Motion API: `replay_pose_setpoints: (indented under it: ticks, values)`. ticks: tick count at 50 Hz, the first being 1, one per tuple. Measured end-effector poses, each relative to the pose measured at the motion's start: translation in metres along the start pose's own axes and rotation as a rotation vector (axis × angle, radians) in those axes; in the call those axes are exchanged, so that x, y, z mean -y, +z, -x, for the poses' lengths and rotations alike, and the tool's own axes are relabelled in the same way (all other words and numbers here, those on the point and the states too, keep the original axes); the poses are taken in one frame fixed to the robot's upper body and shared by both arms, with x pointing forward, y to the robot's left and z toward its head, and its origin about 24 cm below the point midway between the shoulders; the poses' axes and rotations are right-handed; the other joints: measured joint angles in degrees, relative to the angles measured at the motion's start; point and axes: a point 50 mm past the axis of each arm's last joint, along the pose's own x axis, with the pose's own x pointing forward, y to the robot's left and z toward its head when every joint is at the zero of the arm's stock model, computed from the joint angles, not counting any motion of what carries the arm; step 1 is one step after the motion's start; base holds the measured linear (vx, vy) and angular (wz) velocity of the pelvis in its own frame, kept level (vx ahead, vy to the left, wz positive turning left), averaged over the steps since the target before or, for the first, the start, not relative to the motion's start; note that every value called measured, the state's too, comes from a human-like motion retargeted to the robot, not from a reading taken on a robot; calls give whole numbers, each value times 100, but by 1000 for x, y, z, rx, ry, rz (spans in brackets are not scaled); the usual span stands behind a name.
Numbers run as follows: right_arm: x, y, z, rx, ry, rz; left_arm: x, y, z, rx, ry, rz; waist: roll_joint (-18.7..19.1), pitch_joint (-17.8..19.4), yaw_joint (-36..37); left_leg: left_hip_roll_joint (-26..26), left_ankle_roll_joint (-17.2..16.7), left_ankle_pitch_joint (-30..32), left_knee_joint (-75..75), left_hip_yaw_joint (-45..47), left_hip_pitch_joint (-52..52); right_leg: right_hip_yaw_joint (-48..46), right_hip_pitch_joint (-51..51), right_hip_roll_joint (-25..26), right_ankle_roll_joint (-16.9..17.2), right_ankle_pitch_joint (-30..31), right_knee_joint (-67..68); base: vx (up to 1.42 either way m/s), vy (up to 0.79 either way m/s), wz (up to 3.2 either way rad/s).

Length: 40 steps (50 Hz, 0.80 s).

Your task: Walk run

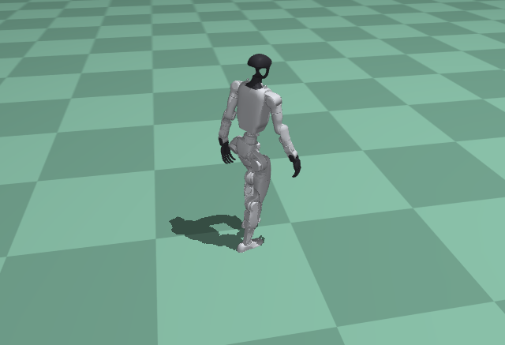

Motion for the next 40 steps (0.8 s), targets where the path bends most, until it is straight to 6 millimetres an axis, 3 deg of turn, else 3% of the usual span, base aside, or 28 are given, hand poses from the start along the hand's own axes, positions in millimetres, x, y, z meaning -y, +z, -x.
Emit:
replay_pose_setpoints:
  ticks: [4, 7, 8, 10, 11, 13, 15, 17, 18, 20, 23, 25, 26, 27, 30, 32, 33, 35, 37, 38, 39, 40]
  values:
    - [26, 46, 2, 209, -88, 17, -4, 10, 2, 135, 126, 181, 106, 58, 249, 40, 90, -67, -1819, 918, -217, -435, 512, 525, -51, -134, -191, 82, -29, 70]
    - [26, 64, 6, 327, -120, -18, 0, 33, -2, 277, 178, 414, 126, 71, 259, -341, -14, 48, -2911, 1134, -76, -751, 883, 813, 84, 99, -161, 94, -29, 95]
    - [23, 66, 7, 355, -124, -41, 1, 44, -3, 338, 185, 476, 31, 75, 290, -441, 145, 98, -3071, 1269, 50, -807, 968, 789, 214, 302, -70, 118, -57, 50]
    - [13, 69, 8, 405, -119, -89, -1, 67, -3, 459, 204, 567, -399, 123, 520, -265, 262, -129, -2960, 1439, 410, -822, 1135, 571, 265, 1013, 198, 152, -101, -15]
    - [4, 67, 8, 418, -104, -120, -5, 79, -3, 510, 219, 579, -475, 116, 580, -265, 262, -445, -2824, 1362, 553, -950, 1164, 509, 397, 1665, 458, 135, -80, 8]
    - [-14, 60, 9, 417, -68, -160, -11, 102, -1, 592, 250, 565, -488, 88, 439, -191, 262, -990, -2305, 718, 519, -773, 966, 668, 583, 3058, 1202, 124, -22, 124]
    - [-30, 49, 10, 396, -31, -153, -16, 123, 1, 640, 275, 510, -285, 91, 170, 169, 262, -1383, -1668, 266, 438, -470, 610, 1042, 499, 3863, 2205, 146, -8, 166]
    - [-44, 31, 13, 358, -12, -95, -20, 162, 5, 724, 255, 389, 160, 158, 46, 550, 262, -2048, -1076, -283, 663, 55, 107, 1587, 236, 3681, 3415, 118, -20, 164]
    - [-45, 20, 14, 333, -20, -65, -18, 182, 8, 774, 231, 335, 372, 136, -25, 650, 262, -2312, -884, -619, 720, 266, -155, 1836, 306, 3135, 3686, 132, -25, 183]
    - [-46, -6, 18, 264, -56, 2, -11, 224, 17, 896, 157, 262, 549, 135, -109, 624, 262, -2581, -747, -1066, 866, 376, -849, 1846, -138, 2268, 4220, 138, -30, 181]
    - [-57, -56, 33, 161, -96, -26, 9, 280, 41, 1095, 37, 141, 523, 219, -264, 188, 262, -2324, -1249, -1648, 1363, 28, -1953, 965, -1145, 1203, 4572, 108, -26, 221]
    - [-67, -86, 48, 113, -88, -133, 21, 306, 60, 1207, -28, 14, 465, 220, -566, -200, 262, -1937, -1765, -2067, 1811, -415, -2514, 263, -1288, 838, 4234, 113, -33, 279]
    - [-73, -95, 53, 104, -73, -185, 24, 312, 68, 1242, -43, -40, 471, 219, -714, -297, 262, -1729, -1936, -2192, 1993, -450, -2679, 177, -1168, 812, 3944, 100, -33, 260]
    - [-78, -103, 59, 98, -59, -245, 27, 318, 76, 1279, -58, -96, 492, 218, -888, -403, 262, -1451, -2146, -2340, 2221, -405, -2859, 115, -974, 809, 3575, 92, -23, 262]
    - [-81, -118, 74, 125, -58, -414, 33, 319, 95, 1372, -85, -216, 541, 219, -1348, -811, 240, -209, -2841, -2730, 3096, 198, -3324, -57, 34, 696, 2121, 116, -37, 184]
    - [-77, -112, 74, 170, -97, -461, 29, 307, 96, 1374, -75, -218, 605, 190, -1458, -718, -106, 623, -2947, -2704, 3470, -36, -3378, -158, 310, 234, 1469, 138, -75, 46]
    - [-73, -106, 73, 198, -122, -473, 26, 299, 93, 1359, -69, -204, 648, 157, -1516, -666, -301, 1085, -2918, -2663, 3613, -276, -3378, -184, 310, 72, 1322, 119, -65, 37]
    - [-64, -91, 68, 250, -165, -478, 22, 283, 84, 1307, -66, -167, 637, 115, -1660, -704, -645, 2028, -2673, -2627, 3787, -444, -3352, -161, -395, 713, 1404, 122, -72, 32]
    - [-58, -64, 60, 333, -199, -463, 13, 256, 65, 1183, -78, -139, 556, 7, -1628, -669, -902, 3291, -1660, -1980, 3596, 37, -3058, 121, -807, -75, 2006, 137, -81, -5]
    - [-60, -51, 57, 369, -195, -458, 4, 239, 57, 1111, -82, -144, 579, 15, -1728, -537, -758, 3650, -907, -1737, 3389, 1102, -2864, 560, -623, -412, 2205, 141, -96, 24]
    - [-60, -30, 51, 422, -198, -479, 2, 228, 49, 1052, -109, -163, 635, 101, -1710, -514, -789, 3573, -67, -1879, 3046, 864, -2728, 440, -597, -649, 2464, 123, -92, 51]
    - [-57, -5, 44, 483, -202, -513, 3, 220, 42, 998, -149, -187, 708, 225, -1633, -547, -907, 3277, 816, -2214, 2636, -26, -2621, 41, -651, -835, 2752, 101, -71, -13]
